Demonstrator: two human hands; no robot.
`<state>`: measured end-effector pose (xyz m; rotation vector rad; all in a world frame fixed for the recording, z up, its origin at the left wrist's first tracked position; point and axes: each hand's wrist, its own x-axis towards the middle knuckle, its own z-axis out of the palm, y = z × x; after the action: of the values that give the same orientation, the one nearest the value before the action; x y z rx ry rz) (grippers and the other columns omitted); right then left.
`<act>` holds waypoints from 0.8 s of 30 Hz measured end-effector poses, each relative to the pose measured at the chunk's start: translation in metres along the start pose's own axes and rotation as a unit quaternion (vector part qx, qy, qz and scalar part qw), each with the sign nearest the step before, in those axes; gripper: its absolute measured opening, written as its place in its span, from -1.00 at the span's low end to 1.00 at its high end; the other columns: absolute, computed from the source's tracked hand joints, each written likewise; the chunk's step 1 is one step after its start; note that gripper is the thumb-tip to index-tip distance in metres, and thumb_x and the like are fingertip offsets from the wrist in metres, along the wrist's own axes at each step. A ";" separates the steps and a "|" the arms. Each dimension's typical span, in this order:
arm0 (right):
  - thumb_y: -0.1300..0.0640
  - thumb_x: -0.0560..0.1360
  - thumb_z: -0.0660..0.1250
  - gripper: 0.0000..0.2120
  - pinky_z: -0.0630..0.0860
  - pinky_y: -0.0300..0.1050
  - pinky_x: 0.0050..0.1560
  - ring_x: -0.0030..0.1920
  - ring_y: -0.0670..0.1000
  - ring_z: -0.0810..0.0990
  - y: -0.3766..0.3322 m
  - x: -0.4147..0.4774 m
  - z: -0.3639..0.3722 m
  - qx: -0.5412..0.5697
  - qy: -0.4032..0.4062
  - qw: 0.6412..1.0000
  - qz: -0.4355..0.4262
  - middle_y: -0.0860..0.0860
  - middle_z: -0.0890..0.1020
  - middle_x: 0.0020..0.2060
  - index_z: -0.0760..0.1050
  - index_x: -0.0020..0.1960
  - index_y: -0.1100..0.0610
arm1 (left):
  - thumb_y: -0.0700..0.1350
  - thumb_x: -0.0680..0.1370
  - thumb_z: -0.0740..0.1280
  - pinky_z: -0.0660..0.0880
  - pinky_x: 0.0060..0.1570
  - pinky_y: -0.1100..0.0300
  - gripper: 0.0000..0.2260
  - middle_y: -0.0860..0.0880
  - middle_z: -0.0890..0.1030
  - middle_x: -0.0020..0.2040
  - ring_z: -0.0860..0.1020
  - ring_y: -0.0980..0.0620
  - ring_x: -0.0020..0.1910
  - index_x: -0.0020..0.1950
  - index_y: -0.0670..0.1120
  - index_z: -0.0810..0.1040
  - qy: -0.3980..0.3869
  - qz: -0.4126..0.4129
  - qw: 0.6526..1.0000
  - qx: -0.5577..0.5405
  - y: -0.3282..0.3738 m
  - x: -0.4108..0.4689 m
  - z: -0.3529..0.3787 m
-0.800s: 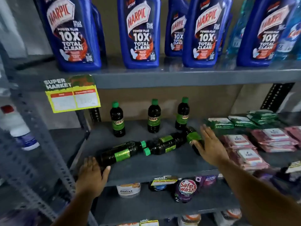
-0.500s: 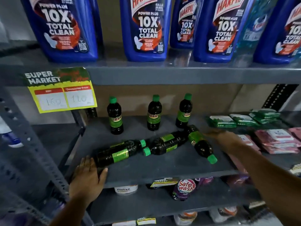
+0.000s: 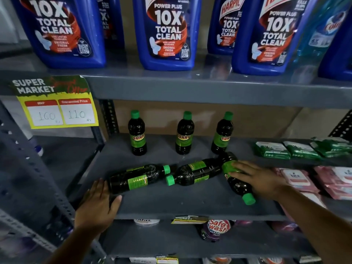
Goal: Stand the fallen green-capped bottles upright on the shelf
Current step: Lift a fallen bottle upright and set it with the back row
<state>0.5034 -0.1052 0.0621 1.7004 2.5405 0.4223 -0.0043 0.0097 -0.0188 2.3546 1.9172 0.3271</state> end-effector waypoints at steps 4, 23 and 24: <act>0.11 0.10 0.61 -0.20 0.58 0.09 0.10 0.23 0.16 0.56 0.007 0.004 -0.002 0.106 0.029 0.994 0.015 0.13 0.52 0.32 0.51 0.33 0.07 | 0.36 0.43 -0.22 0.11 0.51 -0.05 -0.15 -0.18 0.19 0.54 0.11 -0.10 0.54 0.50 -0.21 0.16 -0.003 -0.013 1.000 0.010 0.001 0.000 0.001; 0.31 0.38 0.33 -0.73 0.46 -0.09 -0.08 -0.04 -0.01 0.55 0.048 0.061 0.000 0.613 0.029 0.691 0.382 0.02 0.60 -0.11 0.52 0.00 0.02 | 0.43 0.37 -0.36 0.14 0.50 -0.05 -0.02 -0.19 0.22 0.53 0.11 -0.11 0.54 0.49 -0.22 0.19 -0.006 0.005 1.000 0.016 0.003 0.000 -0.004; 0.34 0.40 0.29 -0.73 0.45 -0.04 -0.02 -0.02 0.03 0.54 0.049 0.063 0.002 0.616 0.019 0.688 0.383 0.04 0.60 -0.13 0.51 -0.01 0.04 | 0.43 0.37 -0.37 0.13 0.50 -0.04 -0.02 -0.18 0.20 0.54 0.10 -0.10 0.54 0.49 -0.22 0.18 -0.007 0.004 1.000 0.018 0.002 0.000 -0.004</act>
<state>0.5231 -0.0299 0.0796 3.0289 1.8805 -1.6726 -0.0033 0.0088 -0.0141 2.3805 1.9233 0.2788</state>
